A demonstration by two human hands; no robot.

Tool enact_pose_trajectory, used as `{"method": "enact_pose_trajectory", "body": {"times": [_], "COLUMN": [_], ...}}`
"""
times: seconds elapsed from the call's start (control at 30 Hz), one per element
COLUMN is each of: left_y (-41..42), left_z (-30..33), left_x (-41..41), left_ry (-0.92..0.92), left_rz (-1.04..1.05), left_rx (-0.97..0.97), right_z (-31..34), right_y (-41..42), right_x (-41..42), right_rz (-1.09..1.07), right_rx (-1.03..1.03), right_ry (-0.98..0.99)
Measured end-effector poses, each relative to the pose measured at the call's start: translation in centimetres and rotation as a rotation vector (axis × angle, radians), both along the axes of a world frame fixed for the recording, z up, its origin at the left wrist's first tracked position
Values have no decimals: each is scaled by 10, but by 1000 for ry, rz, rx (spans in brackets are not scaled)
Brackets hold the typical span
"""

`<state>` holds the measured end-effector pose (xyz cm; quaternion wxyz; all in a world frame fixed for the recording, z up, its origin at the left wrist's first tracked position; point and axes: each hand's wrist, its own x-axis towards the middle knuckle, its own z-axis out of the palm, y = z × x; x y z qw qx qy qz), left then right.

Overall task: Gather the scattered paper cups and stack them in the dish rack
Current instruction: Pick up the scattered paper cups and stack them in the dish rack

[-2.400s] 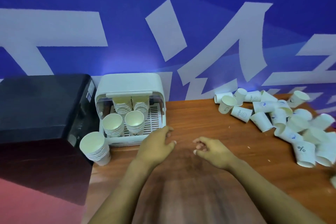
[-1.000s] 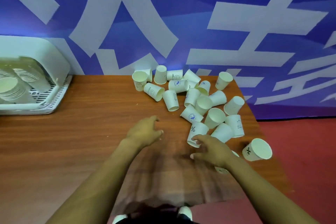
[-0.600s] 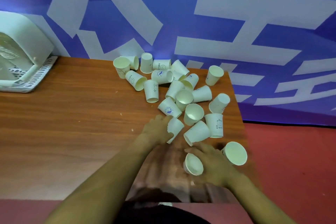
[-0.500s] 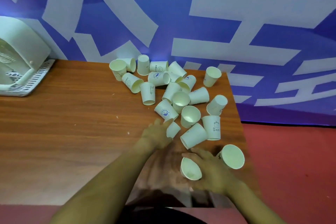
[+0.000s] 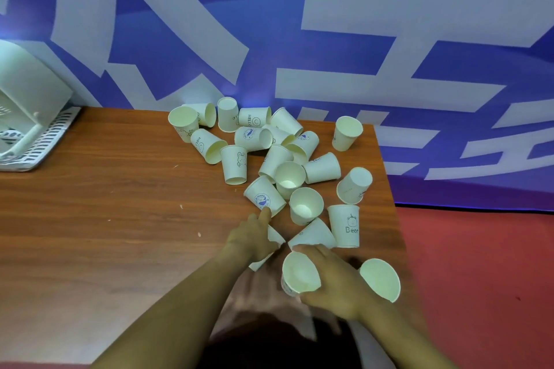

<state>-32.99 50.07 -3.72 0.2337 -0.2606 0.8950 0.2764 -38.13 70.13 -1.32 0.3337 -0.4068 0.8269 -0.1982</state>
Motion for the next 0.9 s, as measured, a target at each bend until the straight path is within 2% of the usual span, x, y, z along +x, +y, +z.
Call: {"method": "enact_pose_trajectory", "body": {"times": [0.17, 0.43, 0.57, 0.7, 0.9], "left_y": [-26, -102, -140, -187, -290], "left_z": [22, 86, 95, 87, 89], "left_x": [16, 66, 93, 130, 202], "left_ry": [34, 274, 389, 411, 507], "left_rz": [67, 358, 393, 386, 385], "left_rx": [87, 16, 25, 29, 109], "right_z": [3, 15, 31, 35, 44], "right_y": [-15, -81, -119, -156, -244], "right_x": [-3, 10, 23, 51, 106], "right_rz": [-76, -245, -275, -364, -380], "right_rx": [-22, -201, -222, -231, -185], "right_ry": [-65, -122, -63, -4, 48]}}
